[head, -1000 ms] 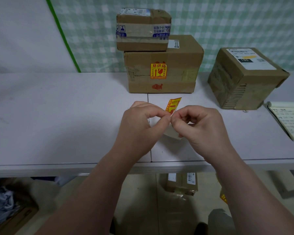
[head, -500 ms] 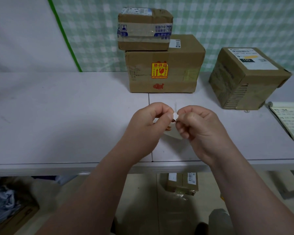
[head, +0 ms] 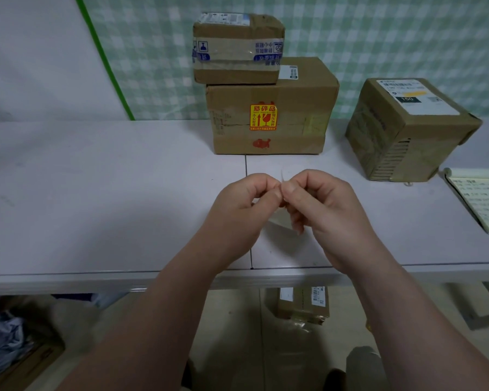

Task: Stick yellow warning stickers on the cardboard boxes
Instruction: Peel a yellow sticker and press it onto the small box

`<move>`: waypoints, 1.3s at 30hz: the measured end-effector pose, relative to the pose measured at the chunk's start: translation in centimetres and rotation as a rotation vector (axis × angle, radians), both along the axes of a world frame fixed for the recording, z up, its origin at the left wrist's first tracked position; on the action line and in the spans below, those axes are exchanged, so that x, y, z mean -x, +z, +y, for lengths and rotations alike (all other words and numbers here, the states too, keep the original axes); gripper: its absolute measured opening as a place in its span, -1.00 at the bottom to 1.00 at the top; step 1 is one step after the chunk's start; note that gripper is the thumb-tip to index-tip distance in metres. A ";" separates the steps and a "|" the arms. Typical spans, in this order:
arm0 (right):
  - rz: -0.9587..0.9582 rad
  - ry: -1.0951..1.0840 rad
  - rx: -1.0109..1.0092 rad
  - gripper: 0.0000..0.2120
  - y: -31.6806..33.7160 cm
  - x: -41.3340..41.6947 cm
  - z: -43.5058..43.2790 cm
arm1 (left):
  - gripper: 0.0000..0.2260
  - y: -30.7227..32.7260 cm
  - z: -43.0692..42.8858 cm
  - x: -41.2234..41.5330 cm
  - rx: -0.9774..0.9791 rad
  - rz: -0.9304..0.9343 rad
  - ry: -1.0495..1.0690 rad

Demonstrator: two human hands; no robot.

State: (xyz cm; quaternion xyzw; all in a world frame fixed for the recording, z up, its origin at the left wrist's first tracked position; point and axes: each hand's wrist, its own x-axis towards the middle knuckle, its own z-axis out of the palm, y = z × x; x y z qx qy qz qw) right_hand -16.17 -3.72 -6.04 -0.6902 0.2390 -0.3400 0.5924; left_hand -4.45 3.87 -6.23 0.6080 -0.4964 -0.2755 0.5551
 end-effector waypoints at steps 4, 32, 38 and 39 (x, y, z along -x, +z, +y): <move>-0.029 0.072 -0.125 -0.82 0.0 0.2 -0.1 | -0.85 0.1 0.0 -0.1 -0.012 0.112 -0.058; -0.194 -0.195 -0.462 -0.75 0.3 0.8 -1.3 | -0.75 0.6 -0.3 -0.5 -0.002 0.533 0.019; 0.028 -0.413 -0.124 -0.85 -1.1 0.6 -1.8 | -0.72 0.4 -0.2 -0.4 -0.040 0.368 0.065; 0.053 -0.431 -0.110 -0.85 -1.2 0.5 -1.8 | -0.72 0.3 -0.2 -0.3 -0.047 0.330 0.074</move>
